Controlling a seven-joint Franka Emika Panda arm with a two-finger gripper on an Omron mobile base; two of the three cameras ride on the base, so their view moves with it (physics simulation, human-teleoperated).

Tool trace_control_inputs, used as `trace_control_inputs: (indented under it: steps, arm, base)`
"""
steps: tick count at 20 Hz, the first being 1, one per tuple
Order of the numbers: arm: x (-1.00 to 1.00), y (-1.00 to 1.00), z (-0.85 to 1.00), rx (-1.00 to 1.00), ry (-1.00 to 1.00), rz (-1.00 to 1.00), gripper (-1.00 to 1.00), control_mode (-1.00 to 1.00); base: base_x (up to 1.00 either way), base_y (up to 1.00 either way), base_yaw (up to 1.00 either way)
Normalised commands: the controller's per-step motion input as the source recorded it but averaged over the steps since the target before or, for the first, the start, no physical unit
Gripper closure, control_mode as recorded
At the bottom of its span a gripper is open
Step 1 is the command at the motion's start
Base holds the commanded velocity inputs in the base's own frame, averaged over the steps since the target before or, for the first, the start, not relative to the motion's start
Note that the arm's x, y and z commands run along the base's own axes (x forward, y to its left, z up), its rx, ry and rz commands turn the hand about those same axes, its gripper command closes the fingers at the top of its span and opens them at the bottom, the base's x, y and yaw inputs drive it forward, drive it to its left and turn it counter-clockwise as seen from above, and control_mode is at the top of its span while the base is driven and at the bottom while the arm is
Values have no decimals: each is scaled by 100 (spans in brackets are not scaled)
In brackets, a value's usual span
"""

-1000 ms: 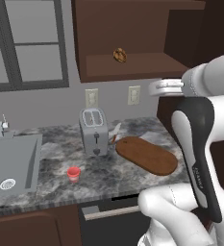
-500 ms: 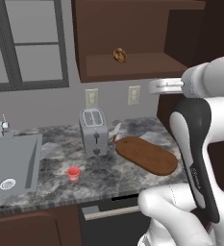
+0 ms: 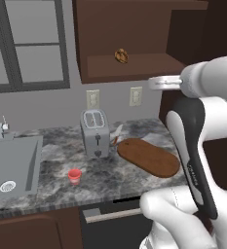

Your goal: Pick the bread, place it on the cutting board, pick the jam, place it on the counter, and close the cabinet.

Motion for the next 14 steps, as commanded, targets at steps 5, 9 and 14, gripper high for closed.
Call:
trace_control_inputs:
  steps: [5, 9, 14]
  arm:
    - [30, 0, 12, 0, 0, 0, -100, -100]
    - [28, 0, 9, 0, 0, 0, -100, -100]
    - [29, 0, 3, 0, 0, 0, -100, -100]
  base:
    - [0, 0, 0]
    - [0, 0, 0]
    - [0, 0, 0]
